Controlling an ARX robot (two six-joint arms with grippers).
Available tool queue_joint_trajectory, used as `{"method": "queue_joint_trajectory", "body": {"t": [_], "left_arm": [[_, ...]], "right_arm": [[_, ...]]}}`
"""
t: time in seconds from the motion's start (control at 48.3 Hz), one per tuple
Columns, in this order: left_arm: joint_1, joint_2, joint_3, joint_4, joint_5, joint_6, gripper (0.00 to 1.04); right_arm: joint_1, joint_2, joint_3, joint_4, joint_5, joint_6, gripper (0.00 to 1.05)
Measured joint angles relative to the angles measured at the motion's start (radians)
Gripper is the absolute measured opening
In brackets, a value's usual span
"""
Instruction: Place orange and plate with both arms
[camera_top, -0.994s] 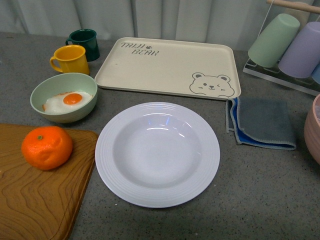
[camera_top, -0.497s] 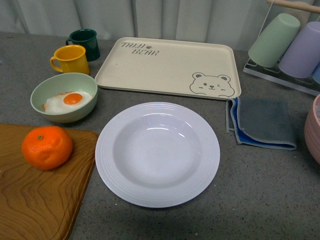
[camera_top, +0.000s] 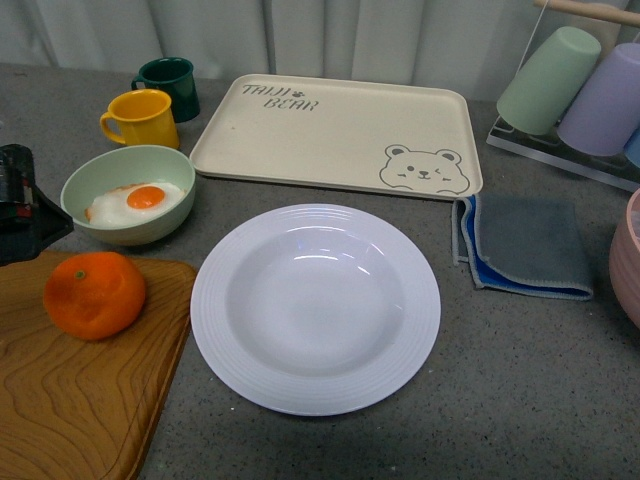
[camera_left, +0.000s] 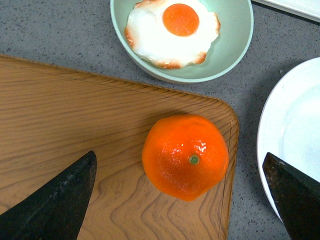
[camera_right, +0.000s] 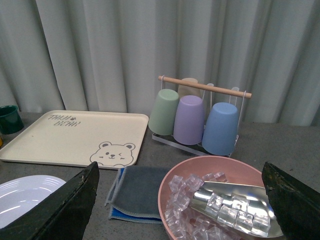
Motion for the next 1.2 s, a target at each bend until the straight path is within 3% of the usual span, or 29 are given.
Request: {"method": "queue_joint_trajectory", "body": {"t": [0.601, 1.201], "left_arm": [[-0.036, 0.206, 0.128, -0.123, 0.015, 0.008, 0.98], [-0.031, 0.302, 0.184, -0.138, 0.032, 0.011, 0.98]], "right_arm": [[0.0, 0.0, 0.0, 0.0, 0.0, 0.0, 0.95], [0.0, 0.0, 0.0, 0.0, 0.0, 0.0, 0.95]]}}
